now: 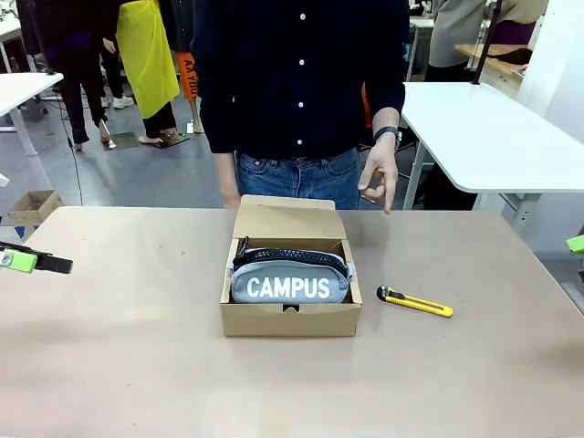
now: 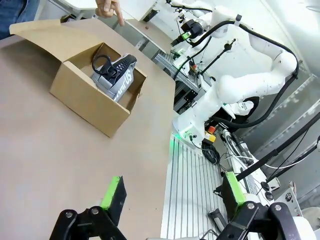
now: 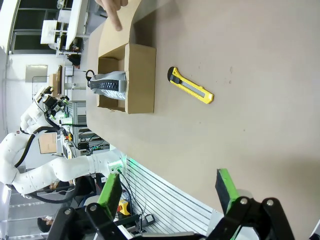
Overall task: Pack the items into the box.
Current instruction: Pick up the item indicated by the person and place it inside the Mailer Box.
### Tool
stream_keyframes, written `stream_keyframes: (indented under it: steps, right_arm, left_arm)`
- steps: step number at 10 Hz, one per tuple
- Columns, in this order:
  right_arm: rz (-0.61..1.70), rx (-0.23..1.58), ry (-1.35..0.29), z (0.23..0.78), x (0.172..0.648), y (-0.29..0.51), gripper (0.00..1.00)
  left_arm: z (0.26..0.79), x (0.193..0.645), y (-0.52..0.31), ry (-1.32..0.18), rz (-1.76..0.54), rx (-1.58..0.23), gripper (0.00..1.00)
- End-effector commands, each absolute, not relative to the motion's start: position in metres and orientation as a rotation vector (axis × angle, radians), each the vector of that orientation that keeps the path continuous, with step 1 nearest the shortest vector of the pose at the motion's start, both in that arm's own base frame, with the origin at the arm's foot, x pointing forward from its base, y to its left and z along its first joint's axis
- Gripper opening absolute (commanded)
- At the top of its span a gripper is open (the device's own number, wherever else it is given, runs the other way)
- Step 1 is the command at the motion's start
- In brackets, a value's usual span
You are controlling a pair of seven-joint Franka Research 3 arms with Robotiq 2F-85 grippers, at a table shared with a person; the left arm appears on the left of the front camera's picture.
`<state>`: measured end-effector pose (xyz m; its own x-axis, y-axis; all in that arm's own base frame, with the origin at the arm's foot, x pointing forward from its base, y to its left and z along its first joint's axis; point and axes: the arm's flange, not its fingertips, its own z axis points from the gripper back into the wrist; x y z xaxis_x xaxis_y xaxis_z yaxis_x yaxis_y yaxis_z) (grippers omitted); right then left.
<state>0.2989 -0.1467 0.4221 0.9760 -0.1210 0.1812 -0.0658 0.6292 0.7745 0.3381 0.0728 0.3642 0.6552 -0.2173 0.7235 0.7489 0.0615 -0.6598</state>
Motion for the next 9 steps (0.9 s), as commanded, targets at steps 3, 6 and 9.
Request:
stream_keyframes:
  steps: [3,6,9]
  right_arm:
    - [-0.01,0.885,-0.226,0.423,0.297,-0.149,1.0]
    - [-0.032,0.892,-0.225,0.422,0.299,-0.147,1.0]
    - [0.371,0.217,-0.062,0.45,0.369,-0.037,1.0]
  left_arm:
    - [0.367,0.336,0.073,-0.512,-0.773,-1.329,1.0]
    - [0.367,0.336,0.073,-0.512,-0.773,-1.329,1.0]
    - [0.367,0.336,0.073,-0.512,-0.773,-1.329,1.0]
